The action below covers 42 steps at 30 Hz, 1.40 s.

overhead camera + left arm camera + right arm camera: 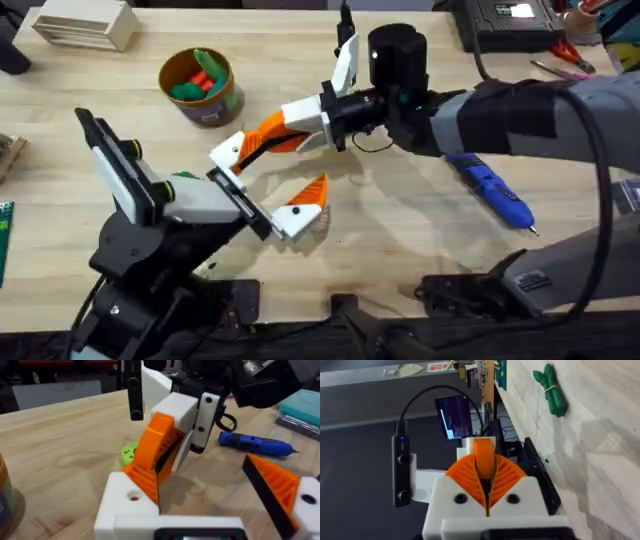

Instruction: Pick up the gripper from the table and insert it into the empty holder that is missing its gripper. Then pick up a screw, insert it into the mounting hole, and use the screwdriver to tighten it. Finally, clean up the table by picking up the vegetable and placing it into the bucket.

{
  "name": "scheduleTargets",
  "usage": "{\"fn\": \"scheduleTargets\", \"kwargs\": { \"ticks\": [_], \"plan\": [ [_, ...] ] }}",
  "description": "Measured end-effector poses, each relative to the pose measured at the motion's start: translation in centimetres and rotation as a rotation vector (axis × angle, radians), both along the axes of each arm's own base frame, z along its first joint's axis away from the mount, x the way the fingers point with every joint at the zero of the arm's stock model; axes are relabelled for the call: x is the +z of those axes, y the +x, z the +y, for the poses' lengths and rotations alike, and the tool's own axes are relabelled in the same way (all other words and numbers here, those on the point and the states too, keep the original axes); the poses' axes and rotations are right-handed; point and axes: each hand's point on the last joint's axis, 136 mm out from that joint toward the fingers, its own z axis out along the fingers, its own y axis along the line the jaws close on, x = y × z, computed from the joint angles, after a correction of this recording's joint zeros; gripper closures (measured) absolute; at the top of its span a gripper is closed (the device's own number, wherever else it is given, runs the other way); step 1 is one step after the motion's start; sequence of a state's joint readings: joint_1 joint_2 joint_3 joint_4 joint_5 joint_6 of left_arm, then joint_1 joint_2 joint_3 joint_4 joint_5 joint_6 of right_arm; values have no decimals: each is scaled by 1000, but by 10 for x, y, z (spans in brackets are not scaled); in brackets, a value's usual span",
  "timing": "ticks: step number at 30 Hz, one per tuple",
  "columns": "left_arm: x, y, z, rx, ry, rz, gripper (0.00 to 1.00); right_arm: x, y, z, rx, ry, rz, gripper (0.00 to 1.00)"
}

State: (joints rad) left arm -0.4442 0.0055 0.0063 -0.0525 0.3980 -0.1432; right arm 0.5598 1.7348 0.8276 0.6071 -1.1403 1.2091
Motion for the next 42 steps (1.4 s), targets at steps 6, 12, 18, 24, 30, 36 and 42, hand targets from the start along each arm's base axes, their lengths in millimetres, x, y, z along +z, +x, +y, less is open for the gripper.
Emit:
{"fn": "scheduleTargets", "kwargs": {
  "ticks": [6,12,18,24,30,36,42],
  "plan": [
    [1,-8,-7,-58,3,-11,14,1,-6,5,25,14,-15,633],
    [1,-18,-15,-129,5,-16,14,4,-20,13,83,38,-32,214],
    [1,-20,-16,-145,7,-20,14,4,-4,3,34,35,-34,206],
    [1,-21,-17,-151,6,-19,14,3,37,-14,-110,19,-119,203],
    [1,-21,-17,-152,6,-19,14,20,104,-45,-288,-39,-246,204],
    [1,-21,-17,-152,6,-19,14,0,127,-83,-374,-358,-273,200],
    [1,-21,-17,-152,6,-19,14,-14,121,-94,-321,-739,-559,198]
  ]
}}
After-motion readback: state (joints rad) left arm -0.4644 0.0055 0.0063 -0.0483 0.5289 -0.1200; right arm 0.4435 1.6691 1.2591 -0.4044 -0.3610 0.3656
